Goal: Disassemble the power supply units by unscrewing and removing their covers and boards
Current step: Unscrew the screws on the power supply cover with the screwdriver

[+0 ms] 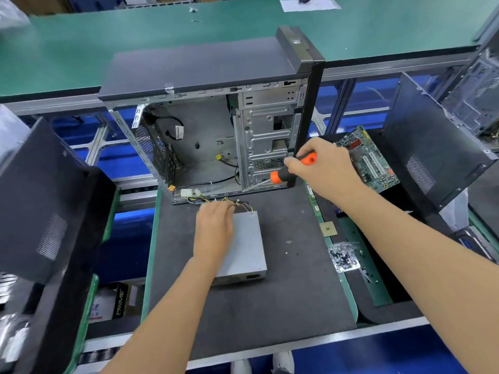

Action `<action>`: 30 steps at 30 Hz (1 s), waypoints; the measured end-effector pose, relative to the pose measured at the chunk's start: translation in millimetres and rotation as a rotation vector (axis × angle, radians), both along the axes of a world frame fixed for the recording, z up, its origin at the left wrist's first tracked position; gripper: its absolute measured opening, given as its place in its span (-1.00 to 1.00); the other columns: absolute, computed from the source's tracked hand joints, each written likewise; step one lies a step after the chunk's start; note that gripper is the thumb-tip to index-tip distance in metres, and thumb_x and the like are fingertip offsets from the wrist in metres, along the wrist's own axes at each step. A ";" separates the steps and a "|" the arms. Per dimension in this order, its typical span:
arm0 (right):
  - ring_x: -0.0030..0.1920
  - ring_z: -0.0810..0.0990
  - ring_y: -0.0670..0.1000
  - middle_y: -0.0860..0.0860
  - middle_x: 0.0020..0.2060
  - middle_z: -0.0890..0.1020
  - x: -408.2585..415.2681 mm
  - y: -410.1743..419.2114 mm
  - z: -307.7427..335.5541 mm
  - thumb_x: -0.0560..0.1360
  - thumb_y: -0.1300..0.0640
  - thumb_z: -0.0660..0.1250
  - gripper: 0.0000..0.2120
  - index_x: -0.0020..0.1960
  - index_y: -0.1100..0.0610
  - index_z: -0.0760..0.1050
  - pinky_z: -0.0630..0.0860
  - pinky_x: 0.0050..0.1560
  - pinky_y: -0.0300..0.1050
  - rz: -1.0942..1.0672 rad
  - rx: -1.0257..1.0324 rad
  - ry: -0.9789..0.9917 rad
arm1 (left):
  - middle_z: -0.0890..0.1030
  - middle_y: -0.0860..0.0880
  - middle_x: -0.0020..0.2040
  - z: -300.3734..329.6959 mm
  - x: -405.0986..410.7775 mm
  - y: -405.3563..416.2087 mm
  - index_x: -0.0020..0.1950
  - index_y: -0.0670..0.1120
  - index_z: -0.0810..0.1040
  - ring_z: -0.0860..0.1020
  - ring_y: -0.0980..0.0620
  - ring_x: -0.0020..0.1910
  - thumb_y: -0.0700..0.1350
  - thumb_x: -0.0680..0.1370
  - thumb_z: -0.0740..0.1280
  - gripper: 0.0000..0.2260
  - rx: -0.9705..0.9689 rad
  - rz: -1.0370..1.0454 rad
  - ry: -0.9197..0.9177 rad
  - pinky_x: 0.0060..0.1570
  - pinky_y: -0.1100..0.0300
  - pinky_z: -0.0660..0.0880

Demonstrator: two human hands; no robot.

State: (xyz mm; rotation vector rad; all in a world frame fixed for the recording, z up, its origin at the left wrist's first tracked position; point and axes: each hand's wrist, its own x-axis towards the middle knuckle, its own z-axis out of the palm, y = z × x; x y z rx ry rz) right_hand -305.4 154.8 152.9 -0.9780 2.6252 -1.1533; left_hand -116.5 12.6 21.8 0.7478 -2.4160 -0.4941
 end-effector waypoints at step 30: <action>-0.27 0.50 0.09 0.03 -0.28 0.49 82.0 -90.4 -19.2 0.49 -0.11 0.38 -0.72 -0.06 0.06 0.38 0.39 -0.37 -0.10 0.218 0.249 0.097 | 0.71 -0.02 -0.05 -29.6 47.9 -55.0 0.06 -0.16 0.72 0.60 0.09 -0.08 -0.22 0.54 0.46 -0.88 0.490 0.147 0.095 -0.04 0.56 0.38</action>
